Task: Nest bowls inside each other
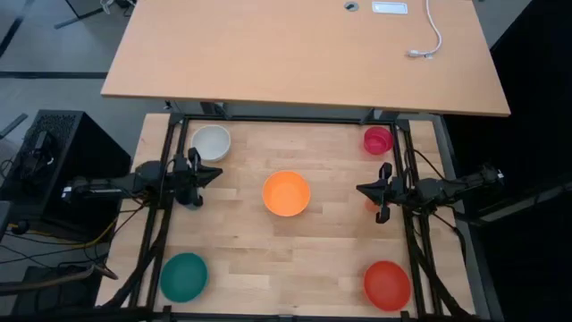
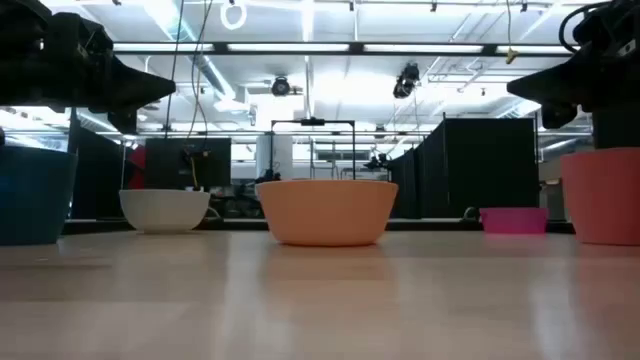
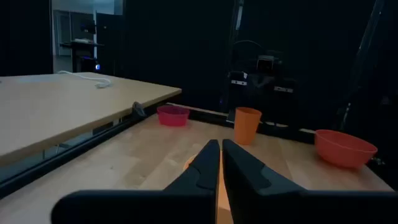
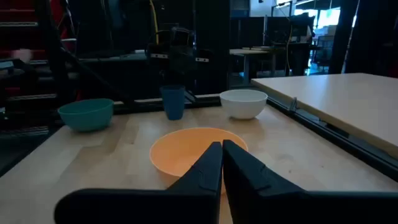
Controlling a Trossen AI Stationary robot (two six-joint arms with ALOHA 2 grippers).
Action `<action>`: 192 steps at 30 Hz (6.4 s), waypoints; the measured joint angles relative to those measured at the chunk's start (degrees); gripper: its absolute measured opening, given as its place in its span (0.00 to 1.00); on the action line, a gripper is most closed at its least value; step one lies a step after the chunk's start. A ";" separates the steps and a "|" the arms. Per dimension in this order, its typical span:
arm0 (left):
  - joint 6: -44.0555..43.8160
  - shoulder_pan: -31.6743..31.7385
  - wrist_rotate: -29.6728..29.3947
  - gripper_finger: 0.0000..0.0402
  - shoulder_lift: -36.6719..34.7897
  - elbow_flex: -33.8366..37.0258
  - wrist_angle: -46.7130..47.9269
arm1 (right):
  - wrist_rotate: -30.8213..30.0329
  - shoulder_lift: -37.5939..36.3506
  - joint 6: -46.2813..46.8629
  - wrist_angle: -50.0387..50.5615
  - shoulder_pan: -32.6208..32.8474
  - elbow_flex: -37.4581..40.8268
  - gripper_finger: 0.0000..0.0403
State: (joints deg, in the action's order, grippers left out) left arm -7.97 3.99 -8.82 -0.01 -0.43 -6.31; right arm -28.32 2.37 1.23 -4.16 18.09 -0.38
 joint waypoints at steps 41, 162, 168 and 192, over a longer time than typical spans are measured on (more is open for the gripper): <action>-0.02 0.00 0.01 0.01 0.00 0.00 0.00 | 0.00 0.00 0.00 0.00 0.00 0.01 0.00; -2.83 0.02 -1.81 0.01 0.00 0.00 -11.56 | 12.72 33.63 65.36 38.03 40.92 -19.98 0.00; -2.81 0.02 -2.82 0.01 0.00 0.00 -11.56 | 14.31 34.40 64.28 37.11 40.06 -19.98 0.00; -2.99 0.02 -3.23 0.01 0.00 0.00 -11.40 | 15.13 36.79 51.01 25.35 34.42 -19.98 0.25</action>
State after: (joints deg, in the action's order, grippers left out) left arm -10.96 4.01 -12.05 -0.01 -0.43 -17.71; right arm -13.19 39.16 52.25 21.18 52.51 -20.36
